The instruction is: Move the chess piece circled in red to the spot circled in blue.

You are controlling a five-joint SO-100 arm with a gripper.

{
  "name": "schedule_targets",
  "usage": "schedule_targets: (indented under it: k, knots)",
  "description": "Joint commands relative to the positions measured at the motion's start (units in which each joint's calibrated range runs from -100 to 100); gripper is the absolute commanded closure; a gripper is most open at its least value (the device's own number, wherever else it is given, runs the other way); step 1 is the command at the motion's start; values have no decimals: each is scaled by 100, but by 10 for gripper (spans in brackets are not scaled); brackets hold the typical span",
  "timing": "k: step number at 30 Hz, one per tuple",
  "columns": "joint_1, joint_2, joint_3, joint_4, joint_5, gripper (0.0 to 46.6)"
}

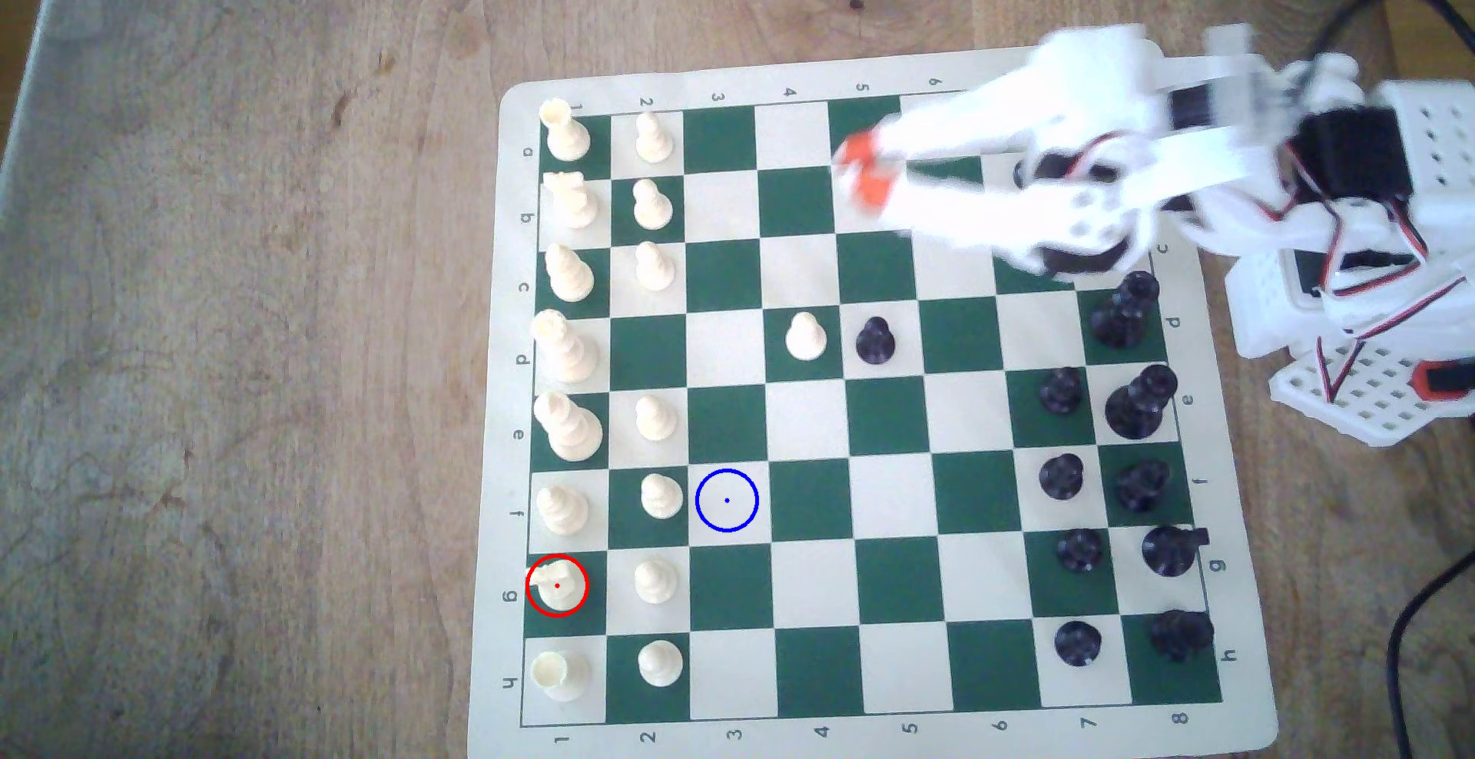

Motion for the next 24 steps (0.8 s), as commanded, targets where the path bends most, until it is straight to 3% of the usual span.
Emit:
schedule_targets:
  k: [1, 8, 13, 17, 24]
  knots:
    - [-258, 1826, -2328, 841, -15, 464]
    - [-774, 3872, -3716, 760, -650, 446]
    - [-1024, 4865, -4432, 751, -806, 445]
    - [-1001, 5901, -4994, 530, -962, 367]
    - [-821, 7004, -6118, 923, -1167, 365]
